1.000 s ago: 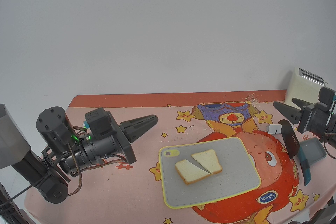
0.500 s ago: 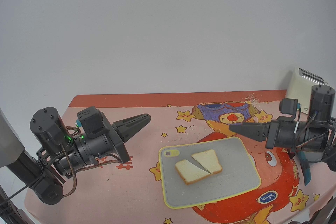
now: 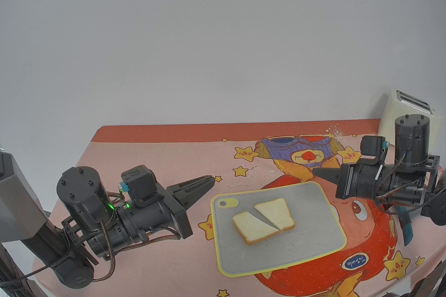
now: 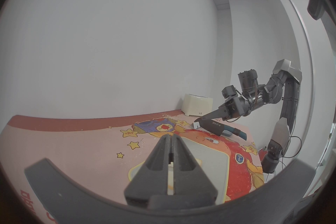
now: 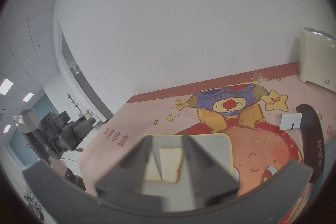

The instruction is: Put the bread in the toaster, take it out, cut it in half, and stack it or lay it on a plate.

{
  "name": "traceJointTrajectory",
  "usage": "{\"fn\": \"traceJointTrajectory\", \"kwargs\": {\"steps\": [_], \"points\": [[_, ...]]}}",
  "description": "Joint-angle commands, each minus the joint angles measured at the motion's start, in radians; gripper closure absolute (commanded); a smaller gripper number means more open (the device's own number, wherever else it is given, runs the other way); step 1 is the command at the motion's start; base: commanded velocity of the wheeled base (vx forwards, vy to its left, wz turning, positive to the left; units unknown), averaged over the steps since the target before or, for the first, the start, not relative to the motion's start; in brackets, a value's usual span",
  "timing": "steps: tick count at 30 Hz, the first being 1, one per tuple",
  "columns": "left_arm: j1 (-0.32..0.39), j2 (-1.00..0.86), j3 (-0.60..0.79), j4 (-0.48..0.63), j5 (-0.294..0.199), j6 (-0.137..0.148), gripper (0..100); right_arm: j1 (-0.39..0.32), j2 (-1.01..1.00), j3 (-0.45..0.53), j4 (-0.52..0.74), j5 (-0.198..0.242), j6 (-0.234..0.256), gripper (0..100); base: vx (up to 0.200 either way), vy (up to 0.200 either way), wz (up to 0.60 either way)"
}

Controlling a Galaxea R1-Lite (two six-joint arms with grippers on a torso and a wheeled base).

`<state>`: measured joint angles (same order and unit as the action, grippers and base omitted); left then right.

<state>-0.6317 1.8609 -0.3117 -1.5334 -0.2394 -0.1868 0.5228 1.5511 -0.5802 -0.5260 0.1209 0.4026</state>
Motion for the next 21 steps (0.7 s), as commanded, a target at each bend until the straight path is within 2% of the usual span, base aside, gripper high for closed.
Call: {"fn": "traceJointTrajectory", "kwargs": {"steps": [1, 2, 4, 7, 8, 10, 12, 15, 21], "points": [[-0.003, 0.008, -0.109, 0.171, -0.001, -0.02, 100, 0.011, 0.011, 0.0, 0.001, 0.0, -0.001, 100, 0.0, 0.0, 0.0], [-0.005, 0.004, -0.115, 0.19, -0.001, -0.02, 100, 0.014, 0.011, 0.0, 0.001, 0.0, -0.001, 100, 0.0, 0.0, 0.0], [-0.013, -0.06, -0.148, 0.345, -0.008, -0.022, 100, 0.043, 0.014, 0.002, 0.011, -0.001, 0.005, 100, 0.0, 0.0, 0.0], [-0.048, -0.14, -0.191, 0.567, 0.005, -0.031, 100, 0.051, 0.055, 0.002, 0.006, -0.01, 0.009, 100, 0.0, 0.0, 0.0], [-0.048, -0.152, -0.21, 0.648, 0.011, -0.036, 100, 0.051, 0.072, 0.0, -0.002, -0.027, 0.009, 100, 0.0, 0.0, 0.0], [-0.049, -0.167, -0.233, 0.74, 0.031, -0.036, 100, 0.048, 0.104, 0.0, -0.002, -0.073, 0.009, 100, 0.0, 0.0, 0.0], [-0.049, -0.195, -0.242, 0.786, 0.043, -0.039, 100, 0.052, 0.162, -0.004, -0.005, -0.132, 0.007, 100, 0.0, 0.0, 0.0], [-0.051, -0.201, -0.231, 0.816, 0.043, -0.039, 100, 0.051, 0.198, -0.006, -0.006, -0.167, 0.002, 100, 0.0, 0.0, 0.0], [-0.083, -0.193, -0.216, 0.865, 0.032, -0.046, 100, 0.052, 0.187, -0.001, -0.005, -0.156, 0.012, 100, 0.0, 0.0, 0.0]]}}
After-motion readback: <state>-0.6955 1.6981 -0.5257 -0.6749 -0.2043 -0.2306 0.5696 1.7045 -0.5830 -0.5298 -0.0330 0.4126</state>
